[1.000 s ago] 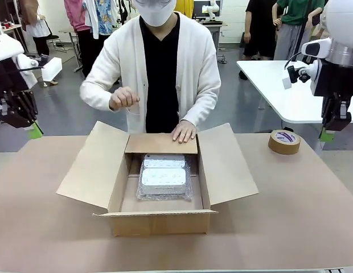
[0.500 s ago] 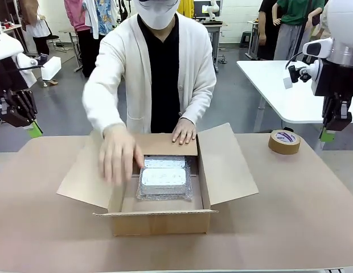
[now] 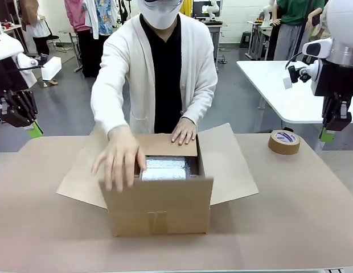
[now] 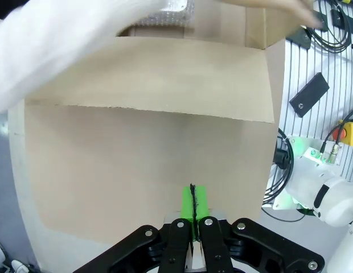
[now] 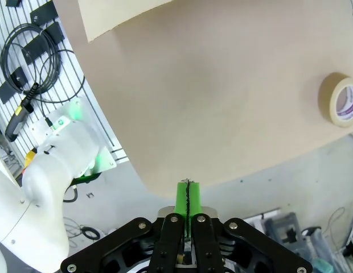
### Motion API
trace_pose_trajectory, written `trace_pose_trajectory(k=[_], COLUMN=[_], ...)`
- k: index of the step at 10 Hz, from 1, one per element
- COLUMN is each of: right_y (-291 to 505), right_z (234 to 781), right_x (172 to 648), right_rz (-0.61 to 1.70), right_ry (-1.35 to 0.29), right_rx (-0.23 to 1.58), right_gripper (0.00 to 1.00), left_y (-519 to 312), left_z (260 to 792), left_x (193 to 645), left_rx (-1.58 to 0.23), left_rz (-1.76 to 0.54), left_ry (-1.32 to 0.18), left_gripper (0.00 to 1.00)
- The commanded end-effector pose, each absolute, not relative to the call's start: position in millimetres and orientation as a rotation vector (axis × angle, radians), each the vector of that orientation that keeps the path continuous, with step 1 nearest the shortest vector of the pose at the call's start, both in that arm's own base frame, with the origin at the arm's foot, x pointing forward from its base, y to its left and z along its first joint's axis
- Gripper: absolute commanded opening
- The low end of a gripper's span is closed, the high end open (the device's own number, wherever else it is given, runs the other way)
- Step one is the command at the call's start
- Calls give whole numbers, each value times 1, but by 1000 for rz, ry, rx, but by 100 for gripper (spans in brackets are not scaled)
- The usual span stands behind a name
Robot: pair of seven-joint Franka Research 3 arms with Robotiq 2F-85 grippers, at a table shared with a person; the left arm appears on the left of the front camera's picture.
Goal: Wrap the clocks to prevent damage.
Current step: Push the right (or left) flap of the Package Box to close it.
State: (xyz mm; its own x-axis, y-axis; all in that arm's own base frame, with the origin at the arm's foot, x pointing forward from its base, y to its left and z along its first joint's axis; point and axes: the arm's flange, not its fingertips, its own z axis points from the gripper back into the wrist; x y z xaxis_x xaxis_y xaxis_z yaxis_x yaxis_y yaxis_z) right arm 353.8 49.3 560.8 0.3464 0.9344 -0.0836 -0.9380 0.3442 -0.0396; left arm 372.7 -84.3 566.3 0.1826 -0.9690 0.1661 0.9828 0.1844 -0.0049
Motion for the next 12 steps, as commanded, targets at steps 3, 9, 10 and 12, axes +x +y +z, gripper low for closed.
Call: trace_pose_trajectory(k=[3, 9, 10, 12], right_y=[49, 49, 49, 49], right_z=[560, 560, 560, 560], right_x=[354, 354, 354, 354], right_rz=[1202, 1202, 1202, 1202], right_ry=[49, 49, 49, 49], right_rx=[-80, -80, -80, -80], right_gripper=[1, 1, 1, 1], left_y=[-83, -83, -83, -83], left_z=[565, 565, 565, 565], left_x=[369, 369, 369, 369], left_rx=[-132, -132, -132, -132], left_rz=[-1388, -1388, -1388, -1388], left_ry=[-139, -139, -139, -139], left_gripper=[0, 0, 0, 0])
